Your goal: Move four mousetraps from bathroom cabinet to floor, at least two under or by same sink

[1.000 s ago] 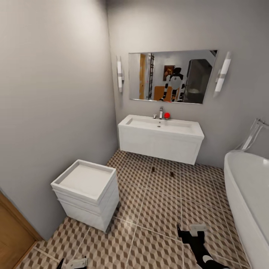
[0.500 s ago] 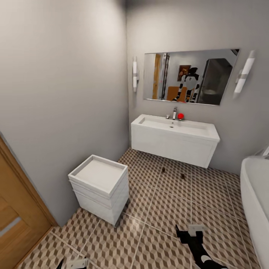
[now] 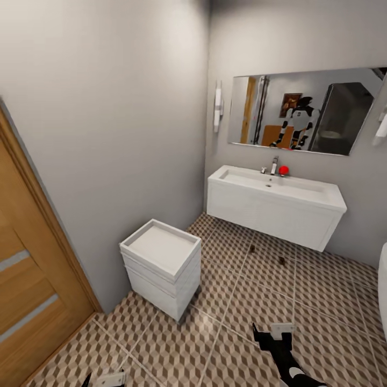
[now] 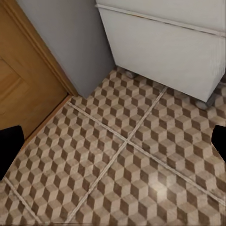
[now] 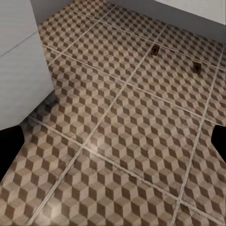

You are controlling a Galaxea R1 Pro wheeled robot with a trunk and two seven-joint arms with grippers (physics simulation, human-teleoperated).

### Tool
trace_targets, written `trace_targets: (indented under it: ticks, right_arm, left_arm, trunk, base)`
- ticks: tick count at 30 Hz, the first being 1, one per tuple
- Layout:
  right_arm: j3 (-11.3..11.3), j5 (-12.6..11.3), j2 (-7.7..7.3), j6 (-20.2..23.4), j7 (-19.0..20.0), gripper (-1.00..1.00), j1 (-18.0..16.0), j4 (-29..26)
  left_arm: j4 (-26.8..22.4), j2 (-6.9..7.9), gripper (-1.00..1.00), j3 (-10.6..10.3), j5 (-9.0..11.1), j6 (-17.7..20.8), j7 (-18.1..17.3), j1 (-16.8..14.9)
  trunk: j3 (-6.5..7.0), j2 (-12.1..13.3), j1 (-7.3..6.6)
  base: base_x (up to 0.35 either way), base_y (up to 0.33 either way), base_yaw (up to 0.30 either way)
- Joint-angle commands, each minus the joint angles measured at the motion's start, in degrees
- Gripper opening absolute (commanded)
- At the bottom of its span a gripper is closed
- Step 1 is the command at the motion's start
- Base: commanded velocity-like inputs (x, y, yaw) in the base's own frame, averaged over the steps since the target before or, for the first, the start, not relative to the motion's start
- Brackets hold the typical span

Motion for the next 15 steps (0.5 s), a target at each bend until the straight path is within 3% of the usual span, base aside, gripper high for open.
trace_targets:
  ticks: [1, 15]
  right_arm:
    - [0.5, -0.2, -0.01, -0.1, -0.3, 1.0, 0.0, 0.0]
    - [0.5, -0.2, -0.01, -0.1, -0.3, 1.0, 0.0, 0.0]
  left_arm:
    - [0.2, -0.05, 1.0, -0.5, 0.5, -0.3, 0.1, -0.1]
    - [0.2, -0.05, 1.0, -0.5, 0.5, -0.3, 0.1, 0.1]
  trunk:
    - [-0.12, -0.1, 0.04]
    - [-0.12, -0.1, 0.04]
  base:
    - [0.0, 0.0, 0.253]
    - [-0.034, 0.024, 0.253]
